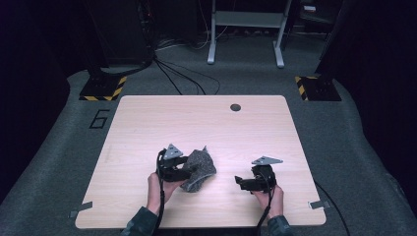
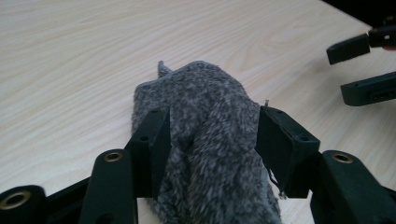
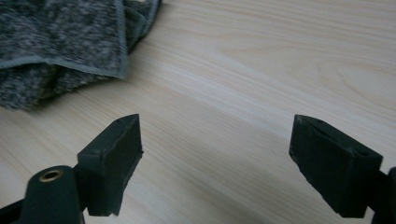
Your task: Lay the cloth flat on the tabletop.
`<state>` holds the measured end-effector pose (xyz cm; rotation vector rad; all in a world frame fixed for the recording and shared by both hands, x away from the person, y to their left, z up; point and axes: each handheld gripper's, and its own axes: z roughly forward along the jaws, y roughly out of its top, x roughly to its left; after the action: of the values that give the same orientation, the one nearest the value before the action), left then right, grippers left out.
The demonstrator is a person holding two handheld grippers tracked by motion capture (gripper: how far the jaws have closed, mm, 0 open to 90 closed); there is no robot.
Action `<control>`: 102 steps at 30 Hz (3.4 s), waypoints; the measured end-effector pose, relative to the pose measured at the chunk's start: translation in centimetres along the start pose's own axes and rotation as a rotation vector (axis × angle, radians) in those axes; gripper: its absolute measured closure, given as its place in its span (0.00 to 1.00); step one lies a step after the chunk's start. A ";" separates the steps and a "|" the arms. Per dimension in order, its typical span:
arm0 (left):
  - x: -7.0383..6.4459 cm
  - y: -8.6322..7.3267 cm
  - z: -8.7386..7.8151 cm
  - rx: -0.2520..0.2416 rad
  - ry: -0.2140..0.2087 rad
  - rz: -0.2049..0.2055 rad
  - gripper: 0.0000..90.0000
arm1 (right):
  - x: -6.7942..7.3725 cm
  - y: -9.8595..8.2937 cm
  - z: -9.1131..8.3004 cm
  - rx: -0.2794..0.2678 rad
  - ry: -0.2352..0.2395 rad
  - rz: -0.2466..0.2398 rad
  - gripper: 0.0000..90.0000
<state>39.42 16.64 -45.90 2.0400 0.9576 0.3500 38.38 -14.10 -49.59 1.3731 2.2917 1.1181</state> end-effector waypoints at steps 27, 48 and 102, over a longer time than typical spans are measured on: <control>0.0 1.3 0.7 -0.093 -0.136 -0.064 0.92 | 5.4 4.2 6.3 0.041 0.142 -0.154 0.72; 1.5 0.1 -0.4 -0.167 -0.064 -0.121 0.91 | 5.3 3.5 6.1 0.031 0.139 -0.127 0.79; 7.4 -4.9 -2.7 -0.086 0.056 -0.347 0.41 | 3.5 3.8 -1.9 0.025 0.070 -0.204 0.66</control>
<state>40.42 25.37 -48.81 1.7540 1.2843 0.2564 37.91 -11.14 -44.97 1.0941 2.4376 1.0915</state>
